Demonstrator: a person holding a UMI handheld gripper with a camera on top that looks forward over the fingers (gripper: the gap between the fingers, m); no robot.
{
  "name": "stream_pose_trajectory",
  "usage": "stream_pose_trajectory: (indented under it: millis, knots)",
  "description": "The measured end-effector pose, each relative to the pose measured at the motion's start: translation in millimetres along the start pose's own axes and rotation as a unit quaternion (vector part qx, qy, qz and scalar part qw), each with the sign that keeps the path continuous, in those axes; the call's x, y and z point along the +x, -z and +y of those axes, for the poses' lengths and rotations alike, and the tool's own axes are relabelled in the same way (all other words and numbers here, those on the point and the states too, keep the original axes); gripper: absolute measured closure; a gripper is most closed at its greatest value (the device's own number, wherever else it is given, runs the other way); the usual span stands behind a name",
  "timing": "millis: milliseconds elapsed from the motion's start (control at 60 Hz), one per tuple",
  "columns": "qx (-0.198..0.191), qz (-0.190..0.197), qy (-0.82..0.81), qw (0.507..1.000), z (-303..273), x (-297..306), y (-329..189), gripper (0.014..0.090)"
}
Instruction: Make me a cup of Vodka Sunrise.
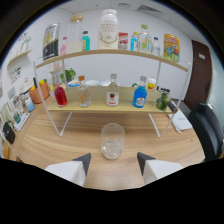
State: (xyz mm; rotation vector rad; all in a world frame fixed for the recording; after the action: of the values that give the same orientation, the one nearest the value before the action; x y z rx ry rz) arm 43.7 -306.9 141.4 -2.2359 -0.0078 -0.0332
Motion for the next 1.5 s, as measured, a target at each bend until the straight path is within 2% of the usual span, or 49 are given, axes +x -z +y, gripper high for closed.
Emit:
stream_pose_trajectory:
  millis: [250, 383, 667, 950, 1033, 1133, 1333, 1500]
  knots:
    - [-0.005, 0.027, -0.018, 0.999, 10.8, -4.7, 16.7, 0.0184]
    - [0.005, 0.019, -0.038, 0.999, 16.8, -38.0, 23.9, 0.0191]
    - [0.112, -0.025, -0.038, 0.993, -49.1, -143.2, -2.3, 0.0186]
    - [0.173, -0.027, -0.024, 0.984, -127.2, -179.3, -67.6, 0.0195]
    - [0.177, -0.021, -0.02, 0.984, -139.5, -180.5, -86.5, 0.0231]
    - [0.174, -0.021, -0.017, 0.984, -150.2, -183.8, -105.2, 0.0325]
    - [0.176, -0.012, -0.008, 0.984, -159.0, -180.3, -127.2, 0.0671]
    - [0.184, -0.009, -0.009, 0.983, -158.7, -178.5, -126.7, 0.07]
